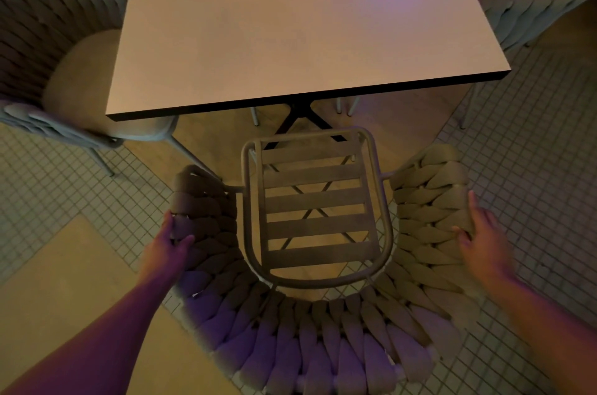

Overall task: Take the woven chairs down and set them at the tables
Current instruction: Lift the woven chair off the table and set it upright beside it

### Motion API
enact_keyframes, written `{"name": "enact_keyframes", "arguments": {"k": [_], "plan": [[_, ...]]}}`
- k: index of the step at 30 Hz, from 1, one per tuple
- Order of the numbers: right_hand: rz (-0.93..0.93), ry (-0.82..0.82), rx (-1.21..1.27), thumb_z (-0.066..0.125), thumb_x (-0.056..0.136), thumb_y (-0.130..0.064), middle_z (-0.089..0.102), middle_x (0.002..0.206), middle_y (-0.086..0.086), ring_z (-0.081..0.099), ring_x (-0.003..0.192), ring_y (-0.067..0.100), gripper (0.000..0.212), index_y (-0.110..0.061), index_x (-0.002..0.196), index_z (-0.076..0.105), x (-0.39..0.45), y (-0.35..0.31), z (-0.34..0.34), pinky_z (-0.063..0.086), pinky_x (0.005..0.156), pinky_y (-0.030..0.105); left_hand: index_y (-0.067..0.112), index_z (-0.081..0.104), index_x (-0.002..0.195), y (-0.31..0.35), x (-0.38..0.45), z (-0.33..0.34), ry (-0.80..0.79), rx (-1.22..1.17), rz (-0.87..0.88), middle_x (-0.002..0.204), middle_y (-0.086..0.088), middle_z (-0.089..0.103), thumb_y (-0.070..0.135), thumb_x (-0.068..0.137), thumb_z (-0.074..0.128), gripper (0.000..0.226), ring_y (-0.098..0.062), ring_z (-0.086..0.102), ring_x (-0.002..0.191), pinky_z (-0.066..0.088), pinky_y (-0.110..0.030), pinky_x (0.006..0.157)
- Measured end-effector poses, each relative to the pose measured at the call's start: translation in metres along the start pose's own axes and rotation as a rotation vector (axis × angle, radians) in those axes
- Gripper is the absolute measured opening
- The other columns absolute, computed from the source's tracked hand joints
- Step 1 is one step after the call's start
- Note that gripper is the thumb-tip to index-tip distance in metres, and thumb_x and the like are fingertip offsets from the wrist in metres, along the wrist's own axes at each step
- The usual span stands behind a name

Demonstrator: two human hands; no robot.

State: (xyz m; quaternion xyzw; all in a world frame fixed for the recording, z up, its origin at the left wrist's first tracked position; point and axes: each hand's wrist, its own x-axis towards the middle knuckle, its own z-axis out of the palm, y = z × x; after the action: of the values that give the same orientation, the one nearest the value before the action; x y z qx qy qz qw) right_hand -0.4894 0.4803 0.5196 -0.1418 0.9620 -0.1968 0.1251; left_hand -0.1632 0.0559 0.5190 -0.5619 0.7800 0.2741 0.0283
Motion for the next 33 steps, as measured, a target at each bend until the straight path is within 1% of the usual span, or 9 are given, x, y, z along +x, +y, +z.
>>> {"name": "enact_keyframes", "arguments": {"k": [4, 10, 14, 19, 22, 26, 29, 31, 33], "plan": [[0.003, -0.006, 0.008, 0.058, 0.088, -0.009, 0.047, 0.134, 0.019, 0.056, 0.106, 0.039, 0.078, -0.023, 0.153, 0.016, 0.007, -0.002, -0.002, 0.049, 0.082, 0.043, 0.019, 0.025, 0.152, 0.004, 0.002, 0.001, -0.007, -0.007, -0.002, 0.129, -0.026, 0.060, 0.027, 0.087, 0.064, 0.076, -0.045, 0.057, 0.115, 0.045, -0.047, 0.090], [0.005, 0.003, -0.013, 0.057, 0.089, -0.010, 0.047, 0.134, 0.019, 0.056, 0.104, 0.038, 0.079, -0.024, 0.153, 0.014, 0.006, -0.004, 0.000, 0.049, 0.076, 0.041, 0.020, 0.025, 0.152, 0.005, 0.000, 0.000, -0.003, -0.035, -0.006, 0.129, -0.025, 0.061, 0.027, 0.087, 0.065, 0.076, -0.043, 0.057, 0.116, 0.045, -0.048, 0.093], [0.055, -0.004, -0.033, 0.054, 0.090, -0.013, 0.040, 0.140, 0.017, 0.056, 0.103, 0.040, 0.079, -0.027, 0.153, 0.007, 0.002, -0.009, 0.004, 0.052, 0.071, 0.045, 0.023, 0.024, 0.152, 0.006, -0.001, -0.001, -0.019, -0.042, -0.014, 0.129, -0.024, 0.061, 0.029, 0.086, 0.064, 0.077, -0.043, 0.056, 0.117, 0.045, -0.049, 0.094], [0.094, 0.010, -0.055, 0.056, 0.090, -0.016, 0.032, 0.148, 0.017, 0.044, 0.122, 0.042, 0.079, -0.019, 0.153, 0.009, 0.000, -0.017, 0.008, 0.048, 0.088, 0.051, 0.022, 0.021, 0.153, 0.010, -0.002, -0.003, -0.038, -0.022, -0.033, 0.134, -0.025, 0.056, 0.028, 0.087, 0.063, 0.078, -0.045, 0.053, 0.121, 0.043, -0.049, 0.096], [0.108, 0.017, -0.073, 0.055, 0.089, -0.016, 0.027, 0.153, 0.015, 0.037, 0.127, 0.043, 0.076, -0.016, 0.152, 0.014, -0.006, -0.022, 0.006, 0.044, 0.091, 0.053, 0.021, 0.020, 0.153, 0.018, -0.009, -0.005, 0.014, 0.064, 0.039, 0.141, -0.025, 0.046, 0.029, 0.087, 0.062, 0.078, -0.047, 0.045, 0.125, 0.038, -0.053, 0.100], [0.156, 0.001, -0.059, 0.058, 0.089, -0.023, 0.027, 0.154, 0.015, 0.034, 0.130, 0.043, 0.074, -0.016, 0.151, 0.019, -0.024, -0.029, -0.002, 0.042, 0.093, 0.054, 0.021, 0.027, 0.150, 0.045, -0.030, 0.000, 0.087, 0.211, 0.212, 0.149, -0.016, 0.038, 0.039, 0.087, 0.060, 0.073, -0.040, 0.033, 0.136, 0.027, -0.055, 0.109], [0.181, 0.021, 0.002, 0.056, 0.091, -0.030, 0.035, 0.149, 0.016, 0.039, 0.128, 0.042, 0.069, -0.015, 0.150, 0.024, -0.035, -0.027, -0.011, 0.043, 0.093, 0.051, 0.018, 0.038, 0.146, 0.078, -0.052, 0.010, 0.009, 0.177, 0.312, 0.144, -0.014, 0.045, 0.038, 0.088, 0.060, 0.065, -0.035, 0.036, 0.137, 0.030, -0.051, 0.110], [0.188, 0.004, 0.080, 0.051, 0.093, -0.034, 0.039, 0.146, 0.014, 0.042, 0.127, 0.039, 0.064, -0.016, 0.149, 0.025, -0.040, -0.020, -0.016, 0.042, 0.097, 0.048, 0.015, 0.045, 0.141, 0.100, -0.071, 0.021, -0.093, 0.107, 0.329, 0.133, -0.015, 0.054, 0.035, 0.088, 0.061, 0.059, -0.034, 0.048, 0.126, 0.041, -0.048, 0.102], [0.183, -0.027, 0.218, 0.044, 0.096, -0.038, 0.044, 0.144, 0.011, 0.046, 0.126, 0.031, 0.058, -0.021, 0.149, 0.028, -0.047, -0.010, -0.024, 0.042, 0.097, 0.042, 0.012, 0.048, 0.139, 0.126, -0.092, 0.036, -0.195, 0.051, 0.320, 0.127, -0.016, 0.058, 0.033, 0.089, 0.060, 0.055, -0.035, 0.055, 0.119, 0.045, -0.045, 0.098]]}}
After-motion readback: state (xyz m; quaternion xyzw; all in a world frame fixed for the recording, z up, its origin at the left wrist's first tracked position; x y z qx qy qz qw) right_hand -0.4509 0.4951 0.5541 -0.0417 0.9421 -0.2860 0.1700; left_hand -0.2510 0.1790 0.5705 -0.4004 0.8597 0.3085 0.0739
